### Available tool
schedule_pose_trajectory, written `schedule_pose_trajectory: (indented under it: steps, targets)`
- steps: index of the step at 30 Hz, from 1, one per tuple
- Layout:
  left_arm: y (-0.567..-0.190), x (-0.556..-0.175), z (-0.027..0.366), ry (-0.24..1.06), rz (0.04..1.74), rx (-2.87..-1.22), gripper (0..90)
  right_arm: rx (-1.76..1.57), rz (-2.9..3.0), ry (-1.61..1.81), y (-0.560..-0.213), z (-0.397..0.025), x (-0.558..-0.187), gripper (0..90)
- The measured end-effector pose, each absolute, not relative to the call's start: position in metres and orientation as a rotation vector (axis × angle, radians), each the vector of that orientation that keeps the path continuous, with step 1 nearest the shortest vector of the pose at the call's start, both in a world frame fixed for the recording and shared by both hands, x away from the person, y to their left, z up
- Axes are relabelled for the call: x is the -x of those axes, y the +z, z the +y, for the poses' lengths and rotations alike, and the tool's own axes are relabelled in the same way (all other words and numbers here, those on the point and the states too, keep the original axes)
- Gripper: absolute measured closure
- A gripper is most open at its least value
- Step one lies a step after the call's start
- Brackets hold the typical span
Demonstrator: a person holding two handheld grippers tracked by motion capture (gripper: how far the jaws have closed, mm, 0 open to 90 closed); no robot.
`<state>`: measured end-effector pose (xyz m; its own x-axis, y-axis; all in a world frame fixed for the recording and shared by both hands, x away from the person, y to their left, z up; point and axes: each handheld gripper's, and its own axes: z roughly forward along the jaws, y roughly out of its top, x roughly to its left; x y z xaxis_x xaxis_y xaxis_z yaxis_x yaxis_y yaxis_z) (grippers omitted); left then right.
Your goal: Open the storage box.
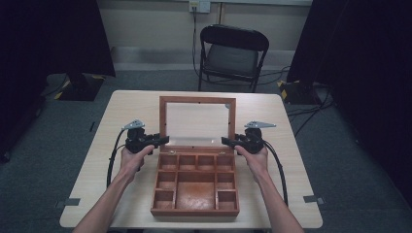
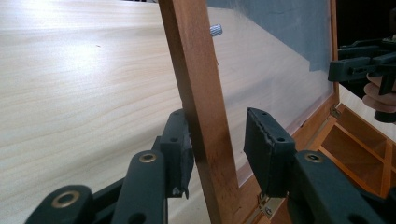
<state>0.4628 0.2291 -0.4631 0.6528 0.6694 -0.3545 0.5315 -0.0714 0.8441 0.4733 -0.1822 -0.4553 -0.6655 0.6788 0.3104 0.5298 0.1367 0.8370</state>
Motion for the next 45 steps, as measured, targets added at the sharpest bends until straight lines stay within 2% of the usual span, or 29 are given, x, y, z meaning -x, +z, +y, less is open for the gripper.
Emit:
schedule_pose_trajectory:
  steps: [15,22,33,45]
  targets:
    - [-0.466,-0.475,0.228,0.09,1.009,-1.749,58.7,-1.271,2.24,1.56,-0.463,-0.183,-0.479,46.2]
    - [-0.47,-0.483,0.226,0.049,1.032,-1.746,57.2,-1.277,2.243,1.51,-0.466,-0.18,-0.482,39.0]
    - [-0.472,-0.489,0.221,0.049,1.058,-1.74,56.6,-1.332,2.212,1.53,-0.471,-0.184,-0.487,38.1]
    - [-0.476,-0.49,0.221,0.05,1.078,-1.743,53.2,-1.363,2.221,1.523,-0.477,-0.18,-0.489,31.6]
